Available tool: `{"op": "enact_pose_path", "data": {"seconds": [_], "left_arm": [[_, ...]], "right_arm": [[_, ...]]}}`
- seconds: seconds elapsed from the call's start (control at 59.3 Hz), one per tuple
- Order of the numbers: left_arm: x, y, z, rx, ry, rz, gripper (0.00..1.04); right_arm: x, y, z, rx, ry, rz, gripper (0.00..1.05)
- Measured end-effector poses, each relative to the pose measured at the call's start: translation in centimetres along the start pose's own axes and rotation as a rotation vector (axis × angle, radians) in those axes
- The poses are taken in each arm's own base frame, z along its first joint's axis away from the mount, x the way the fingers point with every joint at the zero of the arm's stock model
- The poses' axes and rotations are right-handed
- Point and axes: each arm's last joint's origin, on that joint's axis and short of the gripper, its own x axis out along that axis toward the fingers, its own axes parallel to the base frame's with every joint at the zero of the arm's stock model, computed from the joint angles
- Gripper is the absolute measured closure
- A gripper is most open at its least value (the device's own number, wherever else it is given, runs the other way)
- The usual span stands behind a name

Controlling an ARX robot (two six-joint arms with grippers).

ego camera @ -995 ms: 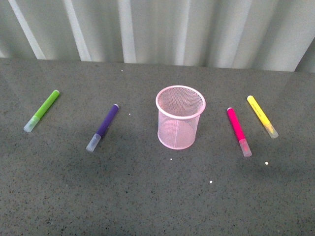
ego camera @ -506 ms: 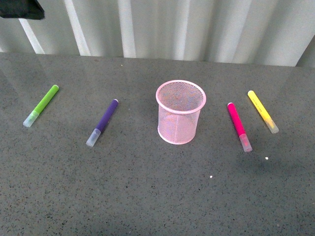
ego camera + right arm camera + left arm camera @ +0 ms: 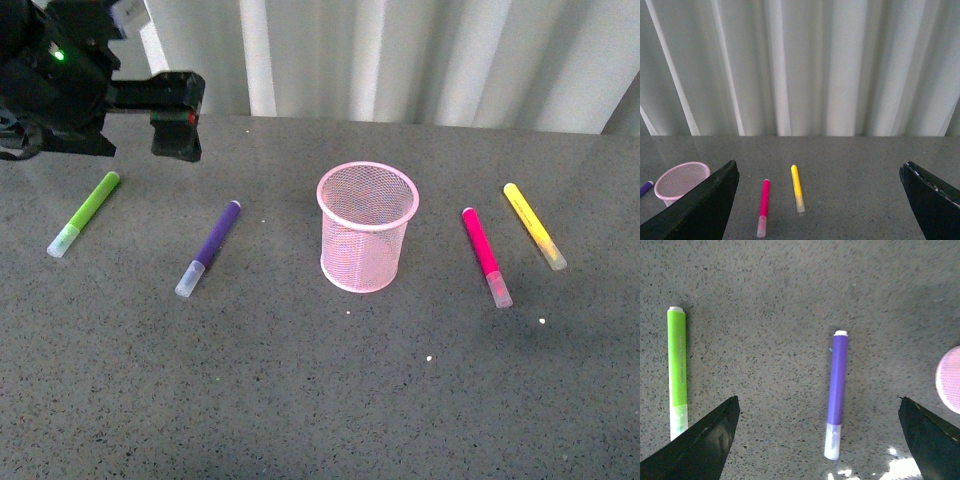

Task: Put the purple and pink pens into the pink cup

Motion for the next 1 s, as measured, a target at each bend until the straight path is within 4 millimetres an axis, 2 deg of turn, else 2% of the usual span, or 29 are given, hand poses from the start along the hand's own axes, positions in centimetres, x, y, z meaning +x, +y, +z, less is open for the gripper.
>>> {"op": "enact_pose_path", "data": {"seconds": [0.067,0.27,0.776,0.995], "left_arm": [[1.4,-0.6,-0.5,0.028,0.021,0.012,0.07],[3.7,-1.9,-1.3,0.084,0.058,0.016,0.07],[6.6,-5.1,-0.6,0.155,0.076,0.004,0.07],[8.1,-5.4,-0.8,0.174,0.090,0.026,0.07]], "right_arm": [[0.0,0.0,0.0,0.000,0.000,0.000,0.07],[0.0,0.0,0.0,0.000,0.000,0.000,0.07],[0.0,0.0,0.0,0.000,0.000,0.000,0.07],[0.0,0.0,0.0,0.000,0.000,0.000,0.07]]}}
